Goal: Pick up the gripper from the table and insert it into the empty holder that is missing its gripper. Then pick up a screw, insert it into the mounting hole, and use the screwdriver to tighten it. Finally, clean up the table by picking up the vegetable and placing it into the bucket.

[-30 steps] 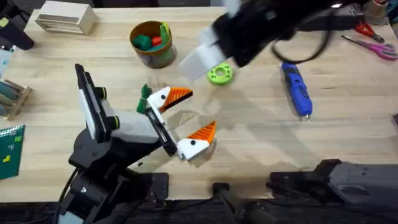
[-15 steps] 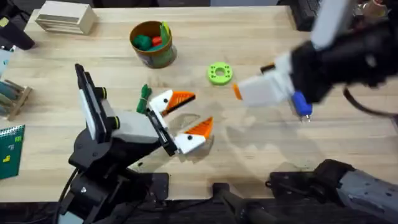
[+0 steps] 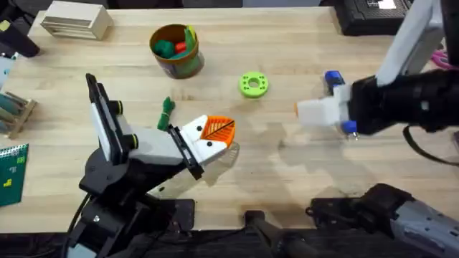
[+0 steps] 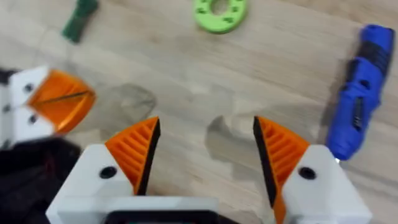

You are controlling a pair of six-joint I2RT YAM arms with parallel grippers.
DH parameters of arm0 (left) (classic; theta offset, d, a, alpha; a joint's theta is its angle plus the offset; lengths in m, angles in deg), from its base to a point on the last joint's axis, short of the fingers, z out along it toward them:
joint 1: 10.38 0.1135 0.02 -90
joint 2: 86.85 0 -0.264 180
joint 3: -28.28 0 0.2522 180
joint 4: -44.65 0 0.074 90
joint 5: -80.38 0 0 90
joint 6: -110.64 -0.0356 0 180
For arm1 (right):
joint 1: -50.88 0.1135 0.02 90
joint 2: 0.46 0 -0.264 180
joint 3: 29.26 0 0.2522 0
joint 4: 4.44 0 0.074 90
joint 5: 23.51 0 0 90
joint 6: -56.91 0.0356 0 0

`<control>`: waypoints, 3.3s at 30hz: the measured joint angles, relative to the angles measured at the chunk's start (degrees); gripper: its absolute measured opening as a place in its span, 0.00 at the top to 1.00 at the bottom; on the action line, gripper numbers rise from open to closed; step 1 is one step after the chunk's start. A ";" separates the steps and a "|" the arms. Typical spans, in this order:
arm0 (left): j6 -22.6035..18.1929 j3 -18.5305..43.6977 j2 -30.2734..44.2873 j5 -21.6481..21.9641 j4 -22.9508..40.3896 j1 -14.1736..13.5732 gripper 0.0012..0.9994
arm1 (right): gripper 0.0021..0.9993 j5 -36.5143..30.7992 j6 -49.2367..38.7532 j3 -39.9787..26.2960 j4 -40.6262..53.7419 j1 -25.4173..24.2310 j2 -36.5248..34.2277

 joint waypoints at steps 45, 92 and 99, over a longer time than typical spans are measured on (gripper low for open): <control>0.00 -0.01 -0.01 1.29 0.00 0.00 1.00 | 0.27 5.97 -43.80 -0.21 -23.89 -42.96 -49.14; 0.00 -0.02 0.00 1.29 -0.02 0.00 1.00 | 0.97 10.11 -5.64 26.01 -105.61 9.64 -7.24; 0.00 -0.01 0.00 1.29 0.00 0.00 1.00 | 0.97 10.13 -5.61 26.01 -105.17 15.35 -7.67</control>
